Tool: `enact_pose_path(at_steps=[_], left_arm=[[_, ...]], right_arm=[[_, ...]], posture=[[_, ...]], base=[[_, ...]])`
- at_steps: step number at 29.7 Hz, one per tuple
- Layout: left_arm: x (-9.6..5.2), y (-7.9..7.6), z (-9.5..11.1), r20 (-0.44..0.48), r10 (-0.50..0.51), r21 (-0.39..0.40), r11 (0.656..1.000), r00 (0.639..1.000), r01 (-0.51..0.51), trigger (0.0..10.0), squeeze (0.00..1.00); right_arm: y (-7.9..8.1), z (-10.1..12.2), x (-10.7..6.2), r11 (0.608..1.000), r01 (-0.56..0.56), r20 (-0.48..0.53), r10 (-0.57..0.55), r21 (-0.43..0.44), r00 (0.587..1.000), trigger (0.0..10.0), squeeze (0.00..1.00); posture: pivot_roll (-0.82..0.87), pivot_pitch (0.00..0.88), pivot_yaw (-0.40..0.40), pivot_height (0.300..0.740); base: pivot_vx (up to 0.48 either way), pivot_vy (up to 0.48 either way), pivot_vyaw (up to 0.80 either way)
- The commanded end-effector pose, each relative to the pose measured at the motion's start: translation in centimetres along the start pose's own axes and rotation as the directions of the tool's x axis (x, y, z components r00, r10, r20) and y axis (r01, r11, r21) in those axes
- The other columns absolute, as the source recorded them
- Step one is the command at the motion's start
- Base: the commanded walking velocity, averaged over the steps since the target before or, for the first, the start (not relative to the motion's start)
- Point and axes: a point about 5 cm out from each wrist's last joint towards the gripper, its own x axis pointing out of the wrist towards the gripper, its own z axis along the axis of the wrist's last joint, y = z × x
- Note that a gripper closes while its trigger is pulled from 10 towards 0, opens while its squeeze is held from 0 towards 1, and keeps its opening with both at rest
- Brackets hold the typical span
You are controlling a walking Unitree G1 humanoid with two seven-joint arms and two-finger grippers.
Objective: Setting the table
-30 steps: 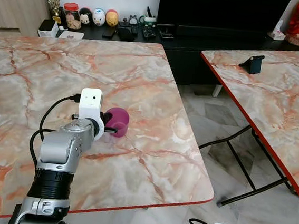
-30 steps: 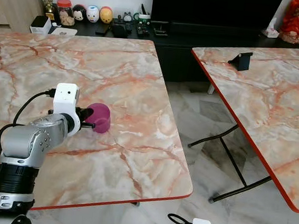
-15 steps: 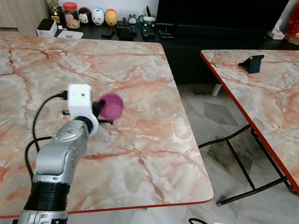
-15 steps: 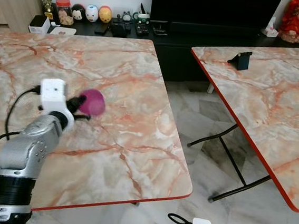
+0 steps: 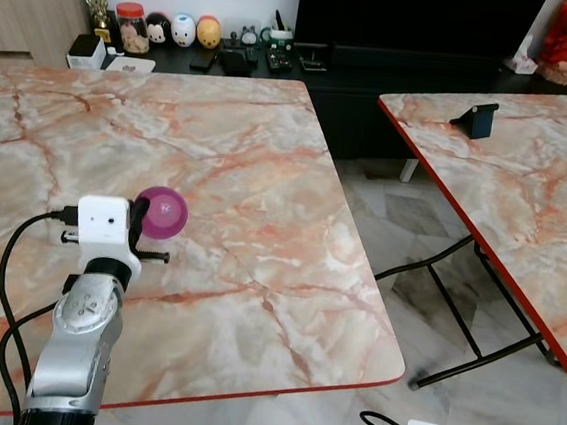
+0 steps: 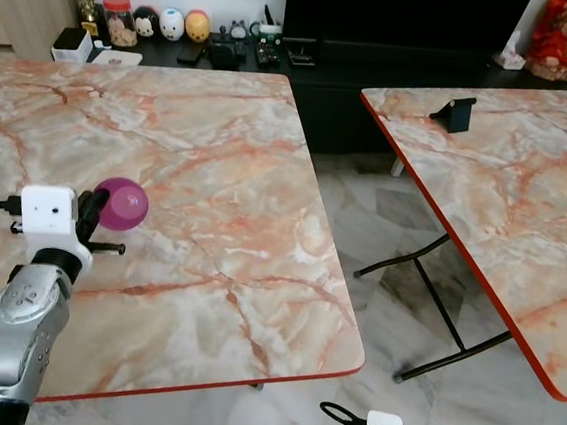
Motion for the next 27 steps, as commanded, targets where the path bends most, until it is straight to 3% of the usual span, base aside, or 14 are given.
enact_pose_path(at_steps=[1, 11, 19, 27], left_arm=[[0.0, -0.1, 0.3, 0.033, 0.004, 0.031, 1.0, 0.999, -0.005, 10.0, 0.0], [0.9, -0.5, 1.1, 0.097, -0.011, 0.087, 0.996, 0.995, 0.002, 10.0, 0.0], [1.4, -0.7, 1.3, 0.127, -0.035, 0.119, 0.993, 0.991, 0.02, 10.0, 0.0], [2.0, -0.6, 1.5, 0.143, -0.031, 0.122, 0.992, 0.989, 0.013, 10.0, 0.0]], right_arm=[[-0.3, 0.1, 0.0, 1.0, 0.009, 0.005, -0.009, 0.014, 1.0, 10.0, 0.0], [-0.3, 0.2, 0.1, 1.0, 0.01, 0.002, -0.01, 0.009, 1.0, 10.0, 0.0], [-0.3, 0.0, 0.1, 0.999, 0.017, -0.008, -0.017, 0.032, 1.0, 10.0, 0.0], [-0.2, 0.1, 0.1, 0.999, 0.007, -0.003, -0.007, 0.034, 1.0, 10.0, 0.0]], posture=[[0.14, 0.0, -0.077, 0.728], [0.13, 0.0, -0.076, 0.728], [0.12, 0.0, -0.067, 0.728], [0.12, 0.0, -0.065, 0.724]], base=[[0.0, 0.0, 0.0], [0.0, 0.0, 0.0], [0.0, -0.337, 0.0], [0.0, -0.405, -0.55]])
